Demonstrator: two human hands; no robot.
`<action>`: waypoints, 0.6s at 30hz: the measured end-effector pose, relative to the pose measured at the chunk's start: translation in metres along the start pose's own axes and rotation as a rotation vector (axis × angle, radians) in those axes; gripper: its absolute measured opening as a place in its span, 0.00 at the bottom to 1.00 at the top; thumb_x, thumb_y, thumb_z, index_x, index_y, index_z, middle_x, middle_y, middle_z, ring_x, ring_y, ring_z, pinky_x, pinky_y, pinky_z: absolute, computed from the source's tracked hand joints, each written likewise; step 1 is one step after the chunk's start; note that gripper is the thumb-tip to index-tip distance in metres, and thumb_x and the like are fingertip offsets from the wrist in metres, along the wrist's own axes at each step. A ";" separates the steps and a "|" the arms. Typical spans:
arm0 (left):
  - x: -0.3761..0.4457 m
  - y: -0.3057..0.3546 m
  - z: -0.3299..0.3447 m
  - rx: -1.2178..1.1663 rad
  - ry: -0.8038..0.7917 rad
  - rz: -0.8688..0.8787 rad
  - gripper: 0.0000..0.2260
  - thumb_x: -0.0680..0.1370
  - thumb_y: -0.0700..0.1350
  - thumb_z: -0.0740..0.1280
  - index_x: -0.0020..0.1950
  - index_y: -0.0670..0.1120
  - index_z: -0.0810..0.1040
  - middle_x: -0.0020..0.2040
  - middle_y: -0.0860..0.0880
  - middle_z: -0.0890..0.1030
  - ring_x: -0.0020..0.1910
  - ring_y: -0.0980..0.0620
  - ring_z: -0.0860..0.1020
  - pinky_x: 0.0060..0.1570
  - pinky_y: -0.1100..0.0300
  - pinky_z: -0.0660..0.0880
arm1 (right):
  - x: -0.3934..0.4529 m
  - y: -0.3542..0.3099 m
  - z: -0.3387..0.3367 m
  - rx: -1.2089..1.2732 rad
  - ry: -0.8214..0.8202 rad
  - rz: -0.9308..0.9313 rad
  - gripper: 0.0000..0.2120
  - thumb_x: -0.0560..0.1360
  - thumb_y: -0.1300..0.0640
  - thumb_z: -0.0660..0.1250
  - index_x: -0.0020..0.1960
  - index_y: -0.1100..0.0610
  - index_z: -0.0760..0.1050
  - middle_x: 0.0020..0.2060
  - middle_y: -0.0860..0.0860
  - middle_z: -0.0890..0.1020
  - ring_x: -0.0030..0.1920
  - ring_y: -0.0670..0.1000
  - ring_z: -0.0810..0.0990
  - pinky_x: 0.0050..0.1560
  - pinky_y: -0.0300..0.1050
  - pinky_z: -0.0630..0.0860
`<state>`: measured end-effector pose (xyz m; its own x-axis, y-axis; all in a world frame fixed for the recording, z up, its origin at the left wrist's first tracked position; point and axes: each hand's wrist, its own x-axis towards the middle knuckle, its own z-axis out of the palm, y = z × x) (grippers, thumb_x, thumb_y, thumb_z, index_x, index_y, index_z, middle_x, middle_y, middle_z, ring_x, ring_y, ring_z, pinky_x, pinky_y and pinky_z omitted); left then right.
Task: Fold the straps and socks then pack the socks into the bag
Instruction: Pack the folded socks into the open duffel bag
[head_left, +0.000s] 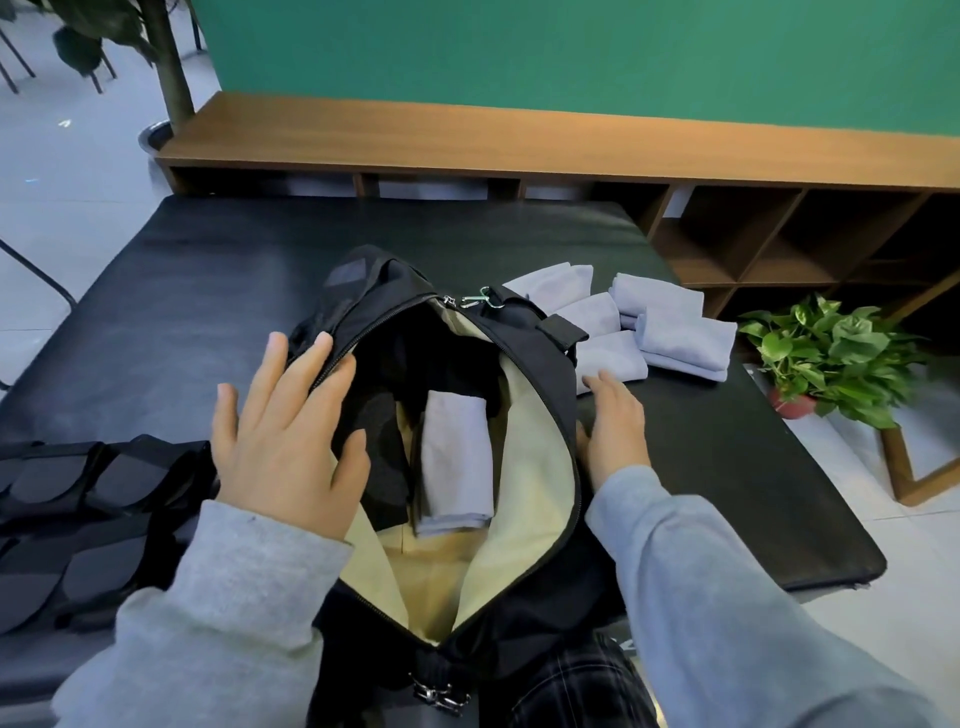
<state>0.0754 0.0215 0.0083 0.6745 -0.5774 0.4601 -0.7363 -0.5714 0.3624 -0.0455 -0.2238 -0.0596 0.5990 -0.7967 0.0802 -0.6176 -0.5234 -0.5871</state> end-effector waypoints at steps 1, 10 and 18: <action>0.000 0.000 0.001 0.000 -0.006 0.007 0.21 0.71 0.43 0.64 0.65 0.43 0.73 0.68 0.44 0.71 0.72 0.47 0.55 0.65 0.36 0.52 | 0.007 -0.001 0.000 -0.067 -0.044 -0.030 0.27 0.75 0.68 0.60 0.73 0.60 0.61 0.75 0.54 0.58 0.74 0.54 0.53 0.70 0.44 0.54; -0.004 0.004 0.010 -0.025 -0.026 0.075 0.25 0.71 0.49 0.54 0.66 0.43 0.73 0.68 0.47 0.71 0.72 0.49 0.57 0.66 0.40 0.53 | 0.060 -0.001 0.003 -0.262 -0.294 0.036 0.19 0.77 0.54 0.58 0.68 0.53 0.65 0.68 0.50 0.65 0.70 0.51 0.58 0.67 0.55 0.61; -0.003 0.010 0.019 -0.031 -0.043 0.114 0.25 0.71 0.49 0.55 0.65 0.43 0.73 0.67 0.46 0.72 0.71 0.47 0.58 0.64 0.40 0.54 | 0.063 0.006 0.000 -0.413 -0.265 0.066 0.19 0.76 0.55 0.59 0.66 0.47 0.67 0.63 0.50 0.68 0.66 0.54 0.62 0.58 0.50 0.66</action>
<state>0.0671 0.0068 -0.0051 0.5875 -0.6622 0.4652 -0.8092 -0.4825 0.3351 -0.0115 -0.2772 -0.0576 0.6278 -0.7559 -0.1857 -0.7768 -0.5933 -0.2113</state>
